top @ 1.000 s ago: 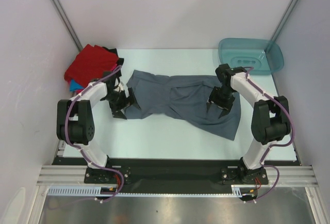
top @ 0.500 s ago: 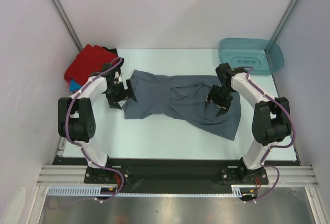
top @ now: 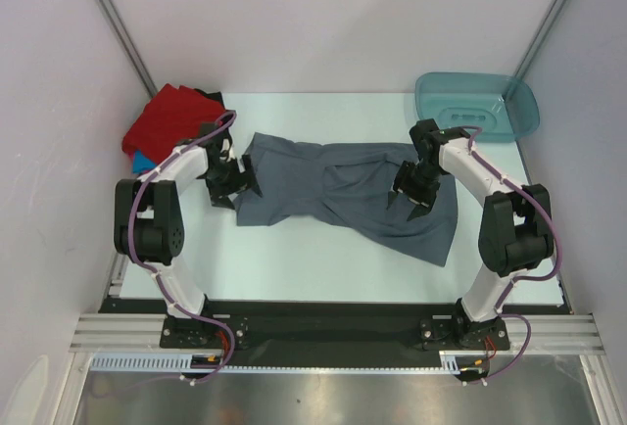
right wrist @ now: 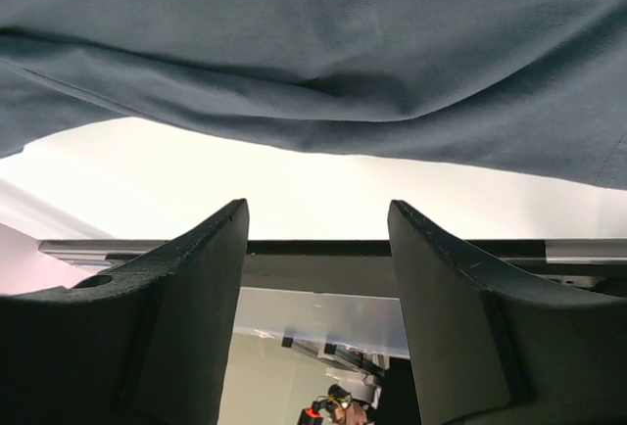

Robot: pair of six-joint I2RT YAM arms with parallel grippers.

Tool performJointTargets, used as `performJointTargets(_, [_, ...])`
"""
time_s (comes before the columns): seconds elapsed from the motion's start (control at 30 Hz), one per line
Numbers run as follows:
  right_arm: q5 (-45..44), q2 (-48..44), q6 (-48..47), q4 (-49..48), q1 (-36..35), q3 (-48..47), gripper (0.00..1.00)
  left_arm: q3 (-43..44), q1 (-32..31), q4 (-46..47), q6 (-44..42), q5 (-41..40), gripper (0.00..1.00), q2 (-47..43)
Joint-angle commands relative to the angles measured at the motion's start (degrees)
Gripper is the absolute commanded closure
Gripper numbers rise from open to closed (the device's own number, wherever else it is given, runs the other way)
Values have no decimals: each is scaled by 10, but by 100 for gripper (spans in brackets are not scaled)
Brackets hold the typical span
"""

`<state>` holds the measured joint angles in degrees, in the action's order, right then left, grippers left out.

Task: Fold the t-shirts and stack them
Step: Fold the tshirt

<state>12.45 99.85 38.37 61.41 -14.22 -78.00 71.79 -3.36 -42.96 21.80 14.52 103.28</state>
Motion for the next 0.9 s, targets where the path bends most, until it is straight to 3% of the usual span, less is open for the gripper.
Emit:
performJointTargets(0.0, [7, -9, -8, -4, 2, -8, 36, -8, -5, 14, -16, 0, 9, -19])
performJointTargets(0.03, [9, -8, -8, -4, 2, -8, 36, -9, -5, 14, -15, 2, 15, -19])
performJointTargets(0.37, [8, -8, -8, -5, 2, -7, 36, -28, -10, 8, -19, 16, 41, -28])
performJointTargets(0.6, [4, -9, -9, -1, 2, -8, 37, -43, -17, -14, -28, 24, 71, -41])
performJointTargets(0.87, [-23, -12, -22, 24, 2, -13, 37, -15, -18, -94, -83, -11, 81, -48])
